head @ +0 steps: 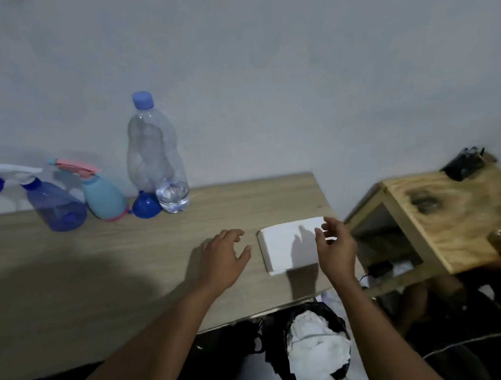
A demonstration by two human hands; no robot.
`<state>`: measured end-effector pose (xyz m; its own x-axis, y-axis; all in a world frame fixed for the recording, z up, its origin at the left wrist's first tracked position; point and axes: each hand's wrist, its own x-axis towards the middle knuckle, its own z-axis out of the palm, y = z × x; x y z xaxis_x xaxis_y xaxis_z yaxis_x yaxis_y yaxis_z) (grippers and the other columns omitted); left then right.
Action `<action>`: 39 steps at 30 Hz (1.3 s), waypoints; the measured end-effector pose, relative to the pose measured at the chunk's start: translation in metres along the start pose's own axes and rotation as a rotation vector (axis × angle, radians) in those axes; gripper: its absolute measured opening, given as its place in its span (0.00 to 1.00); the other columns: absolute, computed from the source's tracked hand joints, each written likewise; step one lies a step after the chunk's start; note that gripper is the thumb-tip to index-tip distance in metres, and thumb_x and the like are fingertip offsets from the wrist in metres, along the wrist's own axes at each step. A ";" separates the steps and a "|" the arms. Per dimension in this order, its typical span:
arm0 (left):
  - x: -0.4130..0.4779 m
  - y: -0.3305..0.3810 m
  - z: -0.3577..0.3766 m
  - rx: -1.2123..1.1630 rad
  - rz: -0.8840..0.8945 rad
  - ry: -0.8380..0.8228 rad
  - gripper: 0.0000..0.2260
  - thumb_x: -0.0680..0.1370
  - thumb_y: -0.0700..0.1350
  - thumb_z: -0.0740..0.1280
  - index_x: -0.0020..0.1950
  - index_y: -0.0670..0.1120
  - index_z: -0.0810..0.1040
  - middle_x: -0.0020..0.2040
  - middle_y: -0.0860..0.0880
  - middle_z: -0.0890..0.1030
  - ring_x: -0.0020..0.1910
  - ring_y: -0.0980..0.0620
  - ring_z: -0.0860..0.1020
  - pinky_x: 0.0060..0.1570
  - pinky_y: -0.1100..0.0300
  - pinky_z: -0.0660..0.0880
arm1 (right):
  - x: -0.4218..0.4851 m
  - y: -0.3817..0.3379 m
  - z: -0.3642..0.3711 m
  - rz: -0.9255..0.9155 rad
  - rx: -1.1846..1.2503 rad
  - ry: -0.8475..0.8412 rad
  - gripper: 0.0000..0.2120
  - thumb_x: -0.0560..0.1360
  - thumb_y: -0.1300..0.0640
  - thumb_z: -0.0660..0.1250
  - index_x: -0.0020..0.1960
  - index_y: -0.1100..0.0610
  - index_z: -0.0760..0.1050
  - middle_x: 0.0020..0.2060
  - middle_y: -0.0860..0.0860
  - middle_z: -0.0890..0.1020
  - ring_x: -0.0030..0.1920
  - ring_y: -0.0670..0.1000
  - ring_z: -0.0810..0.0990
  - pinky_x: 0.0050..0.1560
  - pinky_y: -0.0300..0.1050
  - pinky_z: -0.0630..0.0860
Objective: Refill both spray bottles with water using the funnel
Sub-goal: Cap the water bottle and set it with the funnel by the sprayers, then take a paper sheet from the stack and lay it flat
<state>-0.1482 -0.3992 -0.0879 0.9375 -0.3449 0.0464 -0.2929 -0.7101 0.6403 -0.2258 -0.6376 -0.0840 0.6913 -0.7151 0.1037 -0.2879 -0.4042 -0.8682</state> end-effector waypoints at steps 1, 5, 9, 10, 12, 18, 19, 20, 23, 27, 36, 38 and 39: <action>0.000 0.009 0.009 -0.015 -0.042 0.000 0.14 0.75 0.53 0.71 0.59 0.54 0.79 0.52 0.56 0.82 0.48 0.54 0.81 0.52 0.57 0.75 | 0.009 0.011 -0.010 0.029 -0.017 -0.007 0.13 0.78 0.59 0.68 0.62 0.56 0.77 0.49 0.51 0.82 0.47 0.51 0.82 0.45 0.43 0.79; 0.002 0.031 0.049 -0.077 -0.272 0.039 0.15 0.72 0.53 0.71 0.58 0.54 0.79 0.50 0.56 0.83 0.49 0.52 0.82 0.53 0.54 0.78 | 0.042 0.052 -0.033 0.119 -0.064 -0.082 0.14 0.78 0.58 0.69 0.63 0.56 0.76 0.47 0.51 0.82 0.47 0.52 0.82 0.51 0.51 0.81; 0.007 0.048 0.083 -0.193 -0.461 0.142 0.16 0.72 0.49 0.75 0.57 0.46 0.81 0.50 0.48 0.84 0.49 0.46 0.82 0.52 0.56 0.76 | 0.068 0.069 -0.037 0.166 0.025 -0.181 0.18 0.77 0.62 0.69 0.66 0.60 0.73 0.47 0.50 0.82 0.48 0.50 0.80 0.56 0.48 0.78; 0.008 0.051 0.088 -0.198 -0.488 0.146 0.16 0.72 0.49 0.75 0.58 0.45 0.81 0.51 0.48 0.84 0.50 0.46 0.82 0.52 0.56 0.76 | 0.073 0.072 -0.036 0.169 0.040 -0.197 0.18 0.77 0.63 0.70 0.66 0.61 0.73 0.47 0.50 0.82 0.48 0.50 0.80 0.56 0.48 0.78; 0.010 0.056 0.095 -0.172 -0.522 0.138 0.17 0.73 0.51 0.74 0.58 0.45 0.80 0.51 0.48 0.84 0.52 0.47 0.82 0.54 0.55 0.76 | 0.080 0.077 -0.033 0.175 0.059 -0.218 0.19 0.76 0.64 0.71 0.66 0.60 0.73 0.47 0.50 0.82 0.48 0.50 0.81 0.56 0.47 0.78; 0.015 0.068 0.108 -0.105 -0.546 0.156 0.10 0.72 0.49 0.75 0.51 0.48 0.81 0.44 0.51 0.82 0.47 0.47 0.81 0.50 0.54 0.75 | 0.094 0.083 -0.024 0.182 0.089 -0.246 0.19 0.75 0.64 0.72 0.63 0.56 0.75 0.43 0.49 0.81 0.46 0.48 0.80 0.54 0.39 0.75; 0.014 0.068 0.109 -0.081 -0.541 0.171 0.11 0.72 0.50 0.75 0.51 0.48 0.81 0.45 0.51 0.82 0.48 0.47 0.80 0.51 0.54 0.75 | 0.094 0.082 -0.024 0.184 0.097 -0.243 0.18 0.75 0.65 0.72 0.63 0.56 0.75 0.42 0.49 0.81 0.45 0.47 0.80 0.54 0.37 0.74; 0.014 0.068 0.110 -0.059 -0.539 0.189 0.11 0.71 0.50 0.75 0.51 0.49 0.81 0.47 0.51 0.82 0.50 0.47 0.80 0.52 0.53 0.75 | 0.094 0.082 -0.024 0.182 0.108 -0.238 0.17 0.74 0.65 0.72 0.62 0.56 0.76 0.41 0.48 0.81 0.44 0.47 0.80 0.54 0.37 0.75; 0.013 0.069 0.110 -0.015 -0.534 0.232 0.11 0.70 0.51 0.76 0.50 0.52 0.81 0.48 0.52 0.81 0.51 0.47 0.80 0.55 0.46 0.75 | 0.095 0.081 -0.026 0.173 0.090 -0.220 0.16 0.74 0.64 0.72 0.60 0.54 0.77 0.39 0.46 0.81 0.44 0.49 0.81 0.55 0.43 0.78; 0.017 0.070 0.105 -0.018 -0.530 0.241 0.04 0.74 0.51 0.72 0.47 0.54 0.81 0.45 0.55 0.82 0.50 0.48 0.80 0.55 0.45 0.74 | 0.096 0.075 -0.030 0.160 0.122 -0.226 0.15 0.75 0.65 0.72 0.60 0.55 0.77 0.37 0.46 0.81 0.41 0.44 0.80 0.53 0.40 0.77; 0.019 0.072 0.096 -0.161 -0.535 0.308 0.03 0.74 0.52 0.73 0.43 0.53 0.82 0.38 0.57 0.82 0.42 0.54 0.81 0.54 0.49 0.77 | 0.101 0.063 -0.039 0.056 0.198 -0.246 0.17 0.76 0.67 0.70 0.61 0.54 0.75 0.38 0.47 0.80 0.37 0.39 0.78 0.48 0.31 0.75; 0.019 0.072 0.094 -0.178 -0.540 0.314 0.05 0.74 0.52 0.73 0.46 0.51 0.84 0.40 0.56 0.84 0.43 0.55 0.81 0.53 0.51 0.77 | 0.102 0.060 -0.042 0.045 0.195 -0.261 0.17 0.76 0.66 0.70 0.62 0.53 0.75 0.39 0.47 0.79 0.38 0.43 0.79 0.45 0.30 0.75; 0.018 0.074 0.092 -0.189 -0.547 0.317 0.06 0.74 0.52 0.73 0.46 0.51 0.84 0.41 0.56 0.84 0.43 0.55 0.81 0.52 0.52 0.77 | 0.103 0.059 -0.043 0.041 0.198 -0.274 0.17 0.76 0.66 0.69 0.62 0.52 0.74 0.40 0.47 0.79 0.37 0.44 0.79 0.43 0.28 0.74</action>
<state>-0.1700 -0.5144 -0.1107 0.9602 0.2531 -0.1182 0.2519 -0.6019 0.7578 -0.2006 -0.7594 -0.1034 0.8419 -0.5379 -0.0443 -0.2034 -0.2402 -0.9492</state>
